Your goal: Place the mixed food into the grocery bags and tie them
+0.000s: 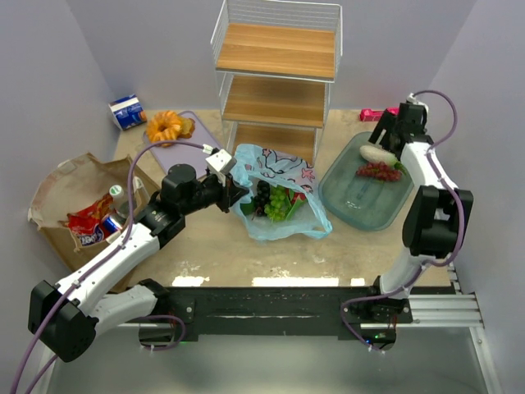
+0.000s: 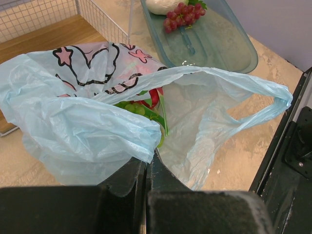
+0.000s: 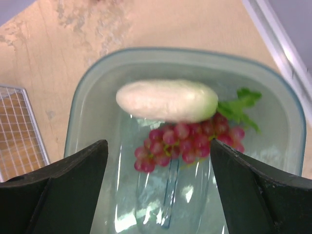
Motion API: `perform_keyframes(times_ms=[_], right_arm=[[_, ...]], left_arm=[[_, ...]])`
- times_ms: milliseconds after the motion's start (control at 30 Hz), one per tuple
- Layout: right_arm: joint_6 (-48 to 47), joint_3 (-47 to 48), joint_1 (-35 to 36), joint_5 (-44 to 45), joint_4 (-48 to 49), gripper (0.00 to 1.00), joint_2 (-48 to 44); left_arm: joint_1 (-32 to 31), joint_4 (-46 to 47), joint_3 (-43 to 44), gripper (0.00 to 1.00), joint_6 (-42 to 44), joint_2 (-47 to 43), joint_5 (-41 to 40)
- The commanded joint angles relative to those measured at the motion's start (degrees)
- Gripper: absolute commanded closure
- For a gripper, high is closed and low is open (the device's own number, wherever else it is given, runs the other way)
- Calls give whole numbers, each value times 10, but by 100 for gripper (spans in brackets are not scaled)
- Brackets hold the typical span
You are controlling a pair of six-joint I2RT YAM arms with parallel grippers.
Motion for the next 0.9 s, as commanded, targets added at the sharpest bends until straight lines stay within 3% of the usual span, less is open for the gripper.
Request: perform_keyframes(times_ms=[0,367,600,867], right_arm=[[-143,78,1,-15,-14,11,60],[-291,103,1,-53,28,18,140],[-361,76,11,-73,84,9,157],[-383,88,19,-85,91,8,191]], left_arm=[[2,24,15,100,6,-4,10],[1,25,14,100,6,-9,13],[2,29,13,100,2,-3,20],[2,31,15,100,0,10,28]])
